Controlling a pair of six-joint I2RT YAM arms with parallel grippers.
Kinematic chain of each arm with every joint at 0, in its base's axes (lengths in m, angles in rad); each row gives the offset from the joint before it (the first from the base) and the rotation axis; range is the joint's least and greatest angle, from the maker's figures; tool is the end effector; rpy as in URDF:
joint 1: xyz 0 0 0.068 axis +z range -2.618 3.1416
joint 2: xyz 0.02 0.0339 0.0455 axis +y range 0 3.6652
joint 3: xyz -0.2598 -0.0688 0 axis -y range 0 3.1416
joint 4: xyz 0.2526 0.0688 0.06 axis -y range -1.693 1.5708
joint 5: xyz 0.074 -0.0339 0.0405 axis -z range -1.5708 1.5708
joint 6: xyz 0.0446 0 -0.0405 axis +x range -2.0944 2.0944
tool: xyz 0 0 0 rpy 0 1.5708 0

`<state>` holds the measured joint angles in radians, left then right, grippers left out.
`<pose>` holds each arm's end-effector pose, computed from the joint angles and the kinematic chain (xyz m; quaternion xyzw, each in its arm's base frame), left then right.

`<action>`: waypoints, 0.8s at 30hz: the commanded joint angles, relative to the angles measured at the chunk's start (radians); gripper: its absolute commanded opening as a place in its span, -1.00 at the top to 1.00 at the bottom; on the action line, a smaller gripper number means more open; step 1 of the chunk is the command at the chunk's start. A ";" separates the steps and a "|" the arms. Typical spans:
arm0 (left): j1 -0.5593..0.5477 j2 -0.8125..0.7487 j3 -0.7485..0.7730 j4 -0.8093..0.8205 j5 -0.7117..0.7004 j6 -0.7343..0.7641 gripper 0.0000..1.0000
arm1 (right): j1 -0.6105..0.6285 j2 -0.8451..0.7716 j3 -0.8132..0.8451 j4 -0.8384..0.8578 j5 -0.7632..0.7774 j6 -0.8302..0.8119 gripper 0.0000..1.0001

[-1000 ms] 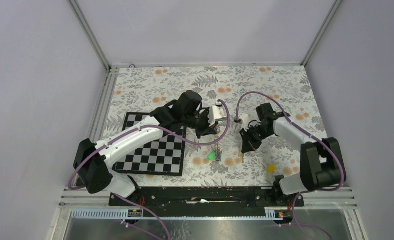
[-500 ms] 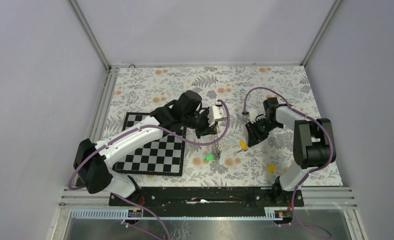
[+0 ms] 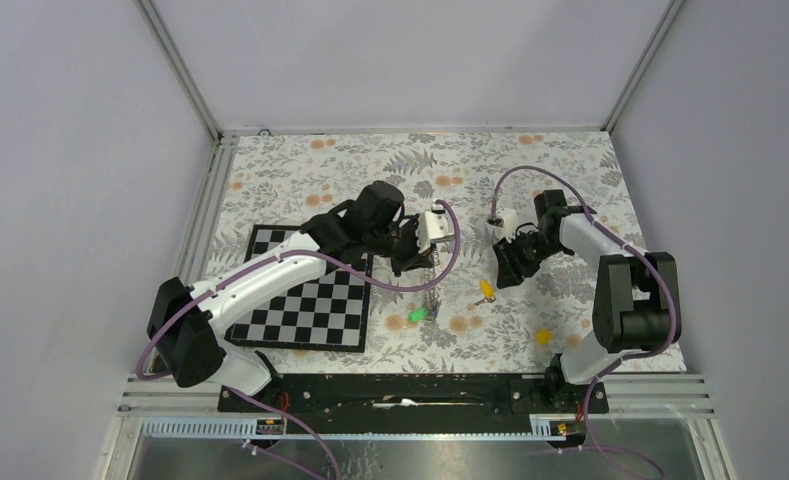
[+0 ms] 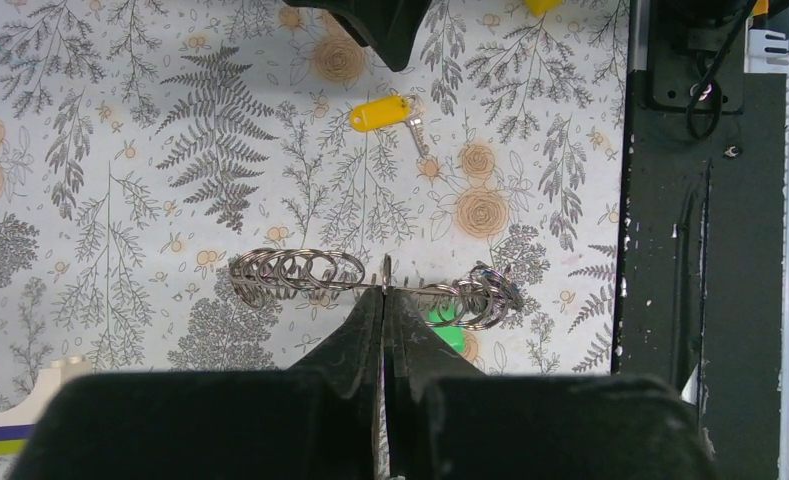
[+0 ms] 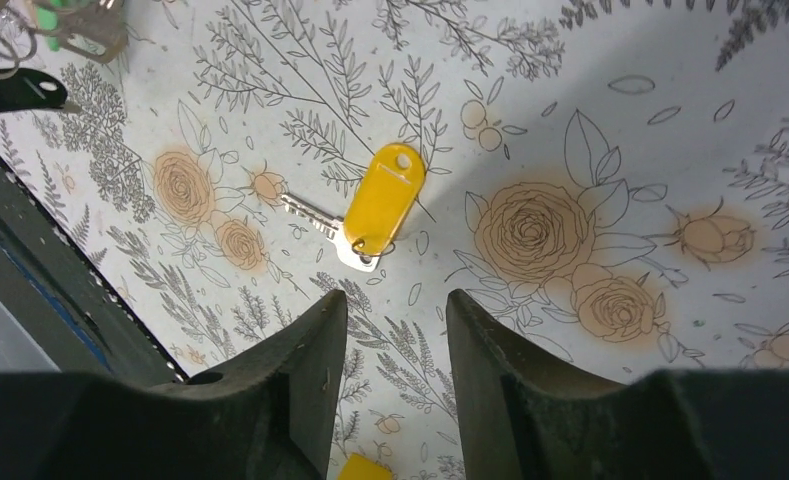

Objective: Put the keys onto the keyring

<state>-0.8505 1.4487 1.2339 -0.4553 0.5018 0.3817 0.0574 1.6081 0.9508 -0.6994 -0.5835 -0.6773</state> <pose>0.2059 -0.2671 0.3059 0.5922 0.6493 -0.3153 0.3582 0.2881 0.0412 0.1576 -0.3707 0.8777 0.2411 0.1847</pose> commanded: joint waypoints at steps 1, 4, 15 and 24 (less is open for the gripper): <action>-0.001 -0.020 0.035 0.038 -0.009 0.044 1.00 | 0.000 -0.067 -0.001 -0.033 -0.083 -0.164 -0.01; -0.001 -0.026 0.038 0.011 0.012 0.090 1.00 | 0.014 -0.093 -0.016 -0.009 -0.066 -0.252 -0.08; 0.005 -0.052 0.030 -0.061 0.079 0.192 1.00 | 0.172 -0.076 -0.029 0.029 0.098 -0.387 -0.21; 0.009 -0.053 0.031 -0.062 0.085 0.192 1.00 | 0.259 -0.054 -0.050 0.047 0.188 -0.403 -0.19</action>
<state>-0.8486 1.4479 1.2339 -0.5526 0.5434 0.5526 0.2829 1.5402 0.9169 -0.6670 -0.4515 -1.0512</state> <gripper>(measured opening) 0.010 0.601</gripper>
